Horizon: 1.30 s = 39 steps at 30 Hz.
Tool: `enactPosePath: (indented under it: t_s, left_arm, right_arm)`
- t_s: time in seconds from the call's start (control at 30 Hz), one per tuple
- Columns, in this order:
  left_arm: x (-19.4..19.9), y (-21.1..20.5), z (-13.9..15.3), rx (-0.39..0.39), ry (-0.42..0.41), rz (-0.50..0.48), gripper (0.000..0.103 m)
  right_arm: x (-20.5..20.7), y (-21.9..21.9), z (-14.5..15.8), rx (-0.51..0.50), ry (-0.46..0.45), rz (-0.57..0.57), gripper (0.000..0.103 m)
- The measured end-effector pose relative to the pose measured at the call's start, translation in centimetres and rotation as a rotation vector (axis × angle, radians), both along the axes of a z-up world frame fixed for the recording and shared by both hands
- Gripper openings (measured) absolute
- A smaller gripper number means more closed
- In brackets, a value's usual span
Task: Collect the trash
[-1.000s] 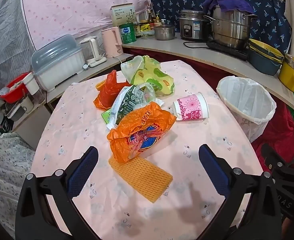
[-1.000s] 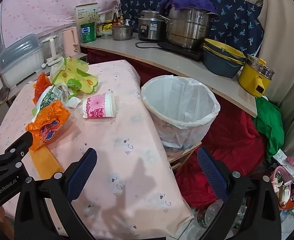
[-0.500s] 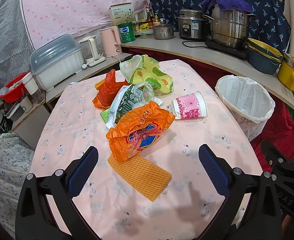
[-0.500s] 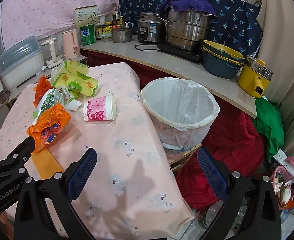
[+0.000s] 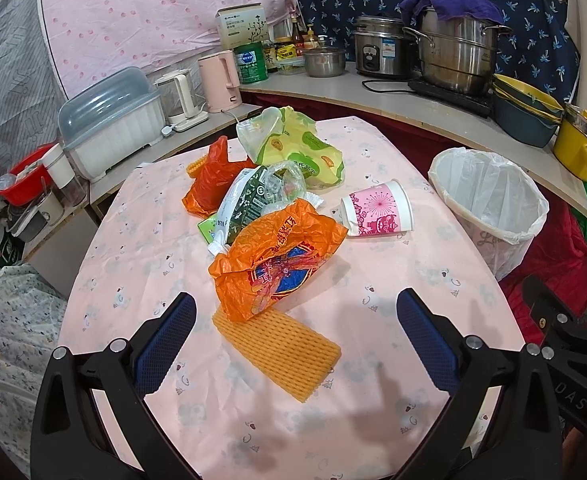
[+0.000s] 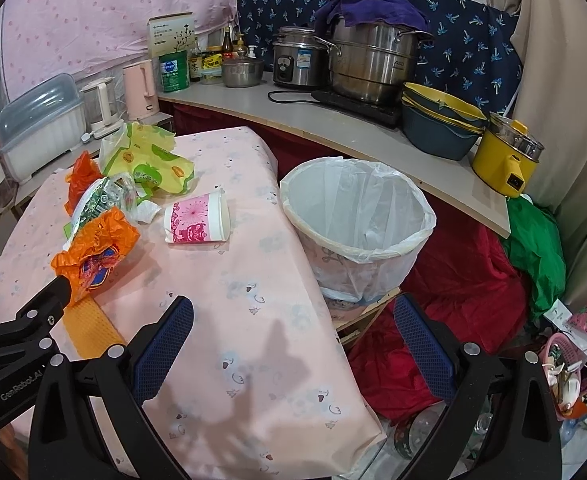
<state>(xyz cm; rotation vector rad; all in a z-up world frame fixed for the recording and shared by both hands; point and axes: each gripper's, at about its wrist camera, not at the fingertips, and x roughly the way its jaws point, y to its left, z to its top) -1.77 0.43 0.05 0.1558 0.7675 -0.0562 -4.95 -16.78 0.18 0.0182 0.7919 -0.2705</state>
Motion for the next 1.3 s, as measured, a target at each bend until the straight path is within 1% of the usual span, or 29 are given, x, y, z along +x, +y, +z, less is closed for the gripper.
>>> enactPosePath:
  t_s: [0.47,0.73,0.9,0.93,1.07,1.3]
  left_arm:
    - [-0.18,-0.30,-0.15,0.000,0.000,0.002,0.096]
    - [-0.16,-0.49,-0.07,0.001,0.002,-0.001,0.096]
    - [-0.39,-0.91,-0.17,0.002,0.003,0.001,0.096]
    - [-0.02,-0.25,-0.03,0.001,0.003,0.001,0.096]
    - [0.00,-0.41,-0.20,0.003,0.003,0.000,0.096]
    - [0.02,-0.39,-0.16,0.003,0.003,-0.001,0.096]
  right_arm:
    - [0.14,-0.23,-0.29,0.004,0.006,-0.003,0.096]
    - [0.14,-0.69,-0.58,0.037,-0.004,0.002,0.096]
    - [0.19,-0.48,-0.63,0.037,-0.006,0.005,0.096]
    - [0.20,-0.51,-0.64,0.040,-0.007,0.007,0.096]
    - [0.29,-0.44,-0.75,0.040,-0.003,0.012,0.096]
    - [0.33,-0.41,-0.73,0.026,-0.004,-0.004,0.096]
